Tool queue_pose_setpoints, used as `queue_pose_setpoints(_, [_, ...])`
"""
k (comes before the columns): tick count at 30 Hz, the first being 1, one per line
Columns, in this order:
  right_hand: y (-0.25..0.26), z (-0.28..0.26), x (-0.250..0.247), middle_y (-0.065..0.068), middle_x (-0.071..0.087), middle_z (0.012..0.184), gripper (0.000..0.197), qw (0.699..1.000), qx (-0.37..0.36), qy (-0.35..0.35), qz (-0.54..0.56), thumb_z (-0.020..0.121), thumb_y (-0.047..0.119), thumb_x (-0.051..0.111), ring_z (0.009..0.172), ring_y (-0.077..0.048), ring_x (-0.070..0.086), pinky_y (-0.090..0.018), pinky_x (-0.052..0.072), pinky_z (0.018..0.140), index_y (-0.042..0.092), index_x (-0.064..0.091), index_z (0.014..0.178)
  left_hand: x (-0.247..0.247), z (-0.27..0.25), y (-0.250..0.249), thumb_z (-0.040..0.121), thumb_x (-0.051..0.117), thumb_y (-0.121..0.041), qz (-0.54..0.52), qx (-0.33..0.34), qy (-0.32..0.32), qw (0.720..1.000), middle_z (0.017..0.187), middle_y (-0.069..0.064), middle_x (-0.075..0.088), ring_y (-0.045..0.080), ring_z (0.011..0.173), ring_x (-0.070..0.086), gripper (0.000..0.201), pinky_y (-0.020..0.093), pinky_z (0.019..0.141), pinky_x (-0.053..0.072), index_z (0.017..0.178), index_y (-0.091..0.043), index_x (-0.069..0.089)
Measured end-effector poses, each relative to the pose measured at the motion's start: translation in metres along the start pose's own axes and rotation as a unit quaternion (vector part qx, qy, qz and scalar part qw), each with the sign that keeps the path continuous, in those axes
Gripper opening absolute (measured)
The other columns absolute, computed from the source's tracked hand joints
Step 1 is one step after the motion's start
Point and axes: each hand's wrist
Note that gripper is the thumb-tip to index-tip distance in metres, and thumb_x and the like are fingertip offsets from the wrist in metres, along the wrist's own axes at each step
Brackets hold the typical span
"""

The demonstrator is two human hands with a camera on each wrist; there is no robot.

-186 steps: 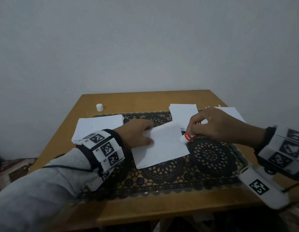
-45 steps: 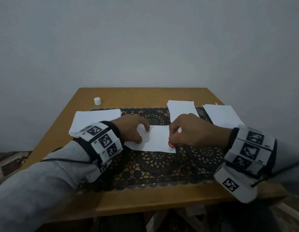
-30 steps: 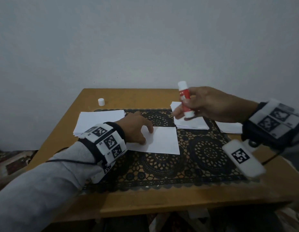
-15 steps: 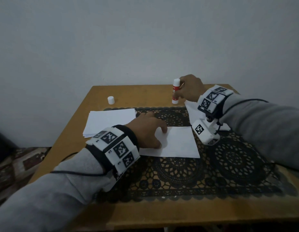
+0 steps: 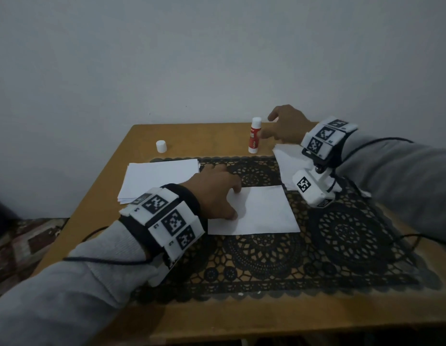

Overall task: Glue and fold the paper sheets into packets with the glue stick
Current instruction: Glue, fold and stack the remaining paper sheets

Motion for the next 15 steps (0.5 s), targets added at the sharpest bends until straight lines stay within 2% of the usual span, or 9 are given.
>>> queue_pose_setpoints(4, [-0.031, -0.027, -0.044, -0.008, 0.057, 0.119, 0.043, 0.993, -0.029, 0.002, -0.111, 0.079, 0.025, 0.078, 0.102, -0.023, 0.055, -0.028, 0.04, 0.08, 0.009, 0.063, 0.115, -0.003, 0.0, -0.003, 0.08, 0.073, -0.039, -0.009, 0.026, 0.012, 1.0, 0.115, -0.001, 0.042, 0.013, 0.104, 0.036, 0.055, 0.025, 0.084, 0.033, 0.128, -0.025, 0.052])
queue_pose_setpoints(7, [-0.065, -0.057, -0.074, -0.009, 0.062, 0.109, 0.031, 0.983, -0.022, 0.025, -0.178, 0.08, 0.02, 0.076, 0.089, -0.02, 0.053, -0.027, 0.038, 0.076, 0.007, 0.066, 0.106, -0.005, -0.003, -0.005, 0.078, 0.075, -0.037, -0.018, 0.038, 0.02, 0.999, 0.107, -0.005, 0.041, 0.011, 0.101, 0.039, 0.052, 0.025, 0.082, 0.035, 0.123, -0.025, 0.054])
queue_pose_setpoints(10, [-0.1, -0.084, -0.096, -0.009, 0.064, 0.105, 0.025, 0.975, 0.001, 0.035, -0.218, 0.08, 0.017, 0.076, 0.086, -0.019, 0.053, -0.027, 0.038, 0.075, 0.008, 0.067, 0.101, -0.005, -0.005, -0.007, 0.076, 0.077, -0.033, -0.031, 0.037, 0.021, 0.999, 0.104, -0.007, 0.043, 0.012, 0.1, 0.042, 0.046, 0.026, 0.081, 0.037, 0.117, -0.025, 0.057])
queue_pose_setpoints(12, [-0.119, -0.098, -0.103, -0.008, 0.065, 0.108, 0.027, 0.965, 0.008, 0.052, -0.257, 0.081, 0.022, 0.076, 0.086, -0.018, 0.052, -0.027, 0.038, 0.074, 0.011, 0.065, 0.103, -0.006, -0.006, -0.007, 0.077, 0.077, -0.03, -0.04, 0.033, 0.022, 0.998, 0.102, -0.007, 0.044, 0.012, 0.097, 0.043, 0.042, 0.025, 0.079, 0.037, 0.113, -0.024, 0.058])
queue_pose_setpoints(15, [-0.133, -0.116, -0.107, -0.007, 0.064, 0.113, 0.039, 0.946, 0.001, 0.107, -0.307, 0.085, 0.036, 0.072, 0.09, -0.018, 0.053, -0.027, 0.039, 0.076, 0.014, 0.06, 0.115, -0.006, -0.006, -0.007, 0.077, 0.076, -0.026, -0.053, 0.026, 0.018, 0.998, 0.102, -0.005, 0.049, 0.013, 0.097, 0.047, 0.037, 0.026, 0.08, 0.041, 0.109, -0.023, 0.059])
Point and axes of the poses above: each hand's wrist, its own z-axis towards the middle knuckle, its own x-axis out of the palm, y = z × x
